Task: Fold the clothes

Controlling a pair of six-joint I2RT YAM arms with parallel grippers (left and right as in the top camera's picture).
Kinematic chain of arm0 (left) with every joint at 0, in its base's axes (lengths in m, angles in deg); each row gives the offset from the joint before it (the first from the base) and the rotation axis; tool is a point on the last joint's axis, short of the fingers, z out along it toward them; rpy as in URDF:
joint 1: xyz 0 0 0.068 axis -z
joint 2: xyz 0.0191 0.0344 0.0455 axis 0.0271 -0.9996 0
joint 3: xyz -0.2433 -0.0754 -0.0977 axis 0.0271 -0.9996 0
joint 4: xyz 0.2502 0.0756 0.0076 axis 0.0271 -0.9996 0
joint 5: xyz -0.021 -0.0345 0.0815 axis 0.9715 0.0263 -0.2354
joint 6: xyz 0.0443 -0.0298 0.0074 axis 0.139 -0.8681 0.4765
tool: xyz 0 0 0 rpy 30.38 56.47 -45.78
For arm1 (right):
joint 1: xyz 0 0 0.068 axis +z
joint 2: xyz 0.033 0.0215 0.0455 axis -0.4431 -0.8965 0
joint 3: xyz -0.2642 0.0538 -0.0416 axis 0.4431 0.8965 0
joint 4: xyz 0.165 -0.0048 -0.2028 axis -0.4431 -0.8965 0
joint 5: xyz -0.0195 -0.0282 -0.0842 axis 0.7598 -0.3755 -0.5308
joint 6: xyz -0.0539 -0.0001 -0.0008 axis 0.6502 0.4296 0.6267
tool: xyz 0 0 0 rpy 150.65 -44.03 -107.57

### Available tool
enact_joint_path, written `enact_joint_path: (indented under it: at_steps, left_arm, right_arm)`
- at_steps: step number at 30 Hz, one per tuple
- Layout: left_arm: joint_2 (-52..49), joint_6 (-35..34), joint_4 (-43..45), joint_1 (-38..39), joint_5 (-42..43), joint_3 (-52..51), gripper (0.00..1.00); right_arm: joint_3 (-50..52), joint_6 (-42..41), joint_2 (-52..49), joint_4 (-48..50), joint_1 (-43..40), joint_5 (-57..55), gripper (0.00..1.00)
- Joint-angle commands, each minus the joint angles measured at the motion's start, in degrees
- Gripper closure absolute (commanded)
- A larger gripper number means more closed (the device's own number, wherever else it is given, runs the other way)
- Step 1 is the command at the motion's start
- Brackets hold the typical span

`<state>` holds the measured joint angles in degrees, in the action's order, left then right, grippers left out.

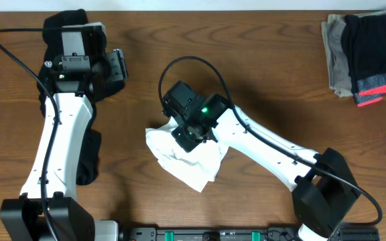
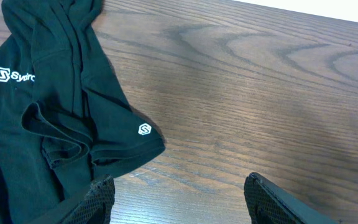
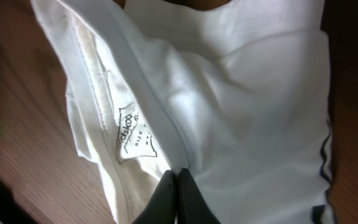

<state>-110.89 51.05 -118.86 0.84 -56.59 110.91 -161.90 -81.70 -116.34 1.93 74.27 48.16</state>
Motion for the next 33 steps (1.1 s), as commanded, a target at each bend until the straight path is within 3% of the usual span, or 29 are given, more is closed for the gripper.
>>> enact_joint_path:
  at_steps: [1, 2, 3, 4, 12, 14, 18, 19, 33]
  left_arm:
    - [-0.5, 0.1, 0.1, -0.3, -0.7, 0.7, 0.32]
    - [-0.5, 0.1, 0.1, -0.3, -0.7, 0.7, 0.32]
    - [-0.5, 0.1, 0.1, -0.3, -0.7, 0.7, 0.32]
    - [-0.5, 0.1, 0.1, -0.3, -0.7, 0.7, 0.32]
    - [-0.5, 0.1, -0.3, -0.3, -0.7, 0.7, 0.32]
    - [-0.5, 0.1, -0.7, -0.3, -0.7, 0.7, 0.32]
    - [-0.5, 0.1, -1.0, -0.3, -0.7, 0.7, 0.31]
    - [-0.5, 0.1, -1.0, -0.3, -0.7, 0.7, 0.32]
    - [-0.5, 0.1, -1.0, -0.3, -0.7, 0.7, 0.32]
  right_arm:
    - [1.0, 0.1, -1.2, -0.2, -0.3, 0.4, 0.76]
    - [1.0, 0.4, -1.5, -0.3, -0.3, 0.7, 0.57]
    - [1.0, 0.6, -1.5, -0.6, -0.3, 0.6, 0.48]
    - [1.0, 0.8, -1.5, -0.9, -0.3, 0.6, 0.45]
    - [-0.4, 0.9, 0.9, -0.5, -3.7, 1.5, 0.45]
    - [-0.5, 1.0, 1.2, -0.7, -5.1, 2.8, 0.53]
    - [0.2, 1.0, 0.8, -3.2, -6.8, 3.7, 0.96]
    - [0.7, 1.0, 0.8, -3.4, -6.8, 3.7, 0.99]
    - [15.5, -0.6, 0.7, 6.8, -7.8, 6.8, 0.99]
